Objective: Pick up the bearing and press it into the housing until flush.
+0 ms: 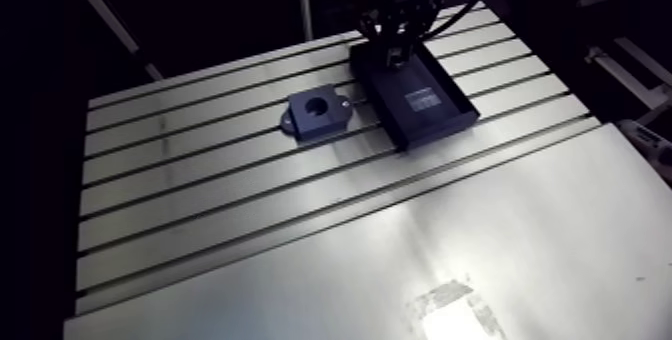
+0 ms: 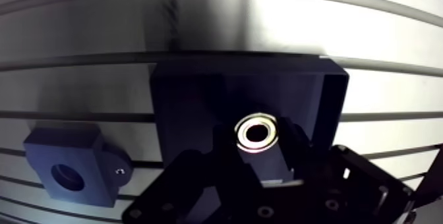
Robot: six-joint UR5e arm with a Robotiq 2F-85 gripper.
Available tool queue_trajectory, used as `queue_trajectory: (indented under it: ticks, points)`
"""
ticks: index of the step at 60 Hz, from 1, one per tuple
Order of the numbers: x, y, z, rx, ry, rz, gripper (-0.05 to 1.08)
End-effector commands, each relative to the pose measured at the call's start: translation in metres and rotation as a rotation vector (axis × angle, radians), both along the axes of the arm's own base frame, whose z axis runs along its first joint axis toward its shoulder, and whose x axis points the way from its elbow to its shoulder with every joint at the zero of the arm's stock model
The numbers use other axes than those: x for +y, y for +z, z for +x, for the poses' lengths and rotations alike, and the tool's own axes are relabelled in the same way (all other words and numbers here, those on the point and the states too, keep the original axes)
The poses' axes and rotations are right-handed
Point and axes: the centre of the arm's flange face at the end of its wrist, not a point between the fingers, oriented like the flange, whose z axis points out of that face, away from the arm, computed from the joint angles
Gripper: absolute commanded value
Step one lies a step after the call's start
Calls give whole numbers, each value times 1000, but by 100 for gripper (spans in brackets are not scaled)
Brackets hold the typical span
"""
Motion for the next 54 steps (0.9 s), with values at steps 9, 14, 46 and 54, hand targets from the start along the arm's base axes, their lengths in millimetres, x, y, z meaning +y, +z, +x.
queue_trajectory:
  ticks: [9, 14, 46, 54]
  points:
    - [-1, 30, 2, 25, -2, 7, 61]
    - [-4, 40, 4, 25, 1, 8, 61]
    - [-68, 91, 28, -15, -107, 31, 66]
    - [-87, 85, 33, -18, -91, 34, 66]
